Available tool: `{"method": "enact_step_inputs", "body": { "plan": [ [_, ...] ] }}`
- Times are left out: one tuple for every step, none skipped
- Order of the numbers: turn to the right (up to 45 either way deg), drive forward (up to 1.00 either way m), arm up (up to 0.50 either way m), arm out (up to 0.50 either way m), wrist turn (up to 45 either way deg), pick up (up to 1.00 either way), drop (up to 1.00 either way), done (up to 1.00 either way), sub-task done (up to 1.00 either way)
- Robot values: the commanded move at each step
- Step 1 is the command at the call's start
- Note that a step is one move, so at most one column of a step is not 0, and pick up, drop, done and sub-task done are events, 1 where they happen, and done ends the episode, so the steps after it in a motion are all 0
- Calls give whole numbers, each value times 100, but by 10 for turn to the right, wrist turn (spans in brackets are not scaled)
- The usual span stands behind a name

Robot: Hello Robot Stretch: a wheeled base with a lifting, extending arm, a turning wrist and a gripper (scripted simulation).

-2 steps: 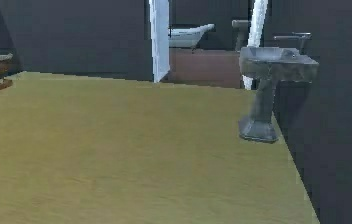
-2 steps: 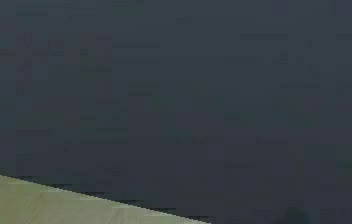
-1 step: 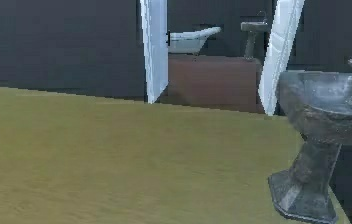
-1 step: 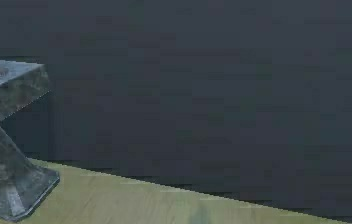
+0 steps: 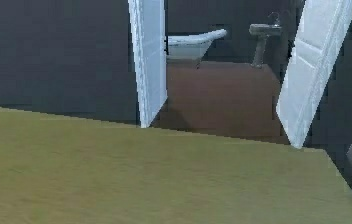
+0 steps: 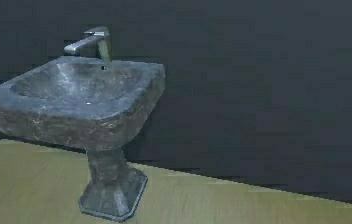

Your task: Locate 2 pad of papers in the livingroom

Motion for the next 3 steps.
{"method": "enact_step_inputs", "body": {
  "plan": [
    [90,0,0,0,0,0,0,0,0],
    [0,100,0,0,0,0,0,0,0],
    [0,100,0,0,0,0,0,0,0]
  ]
}}
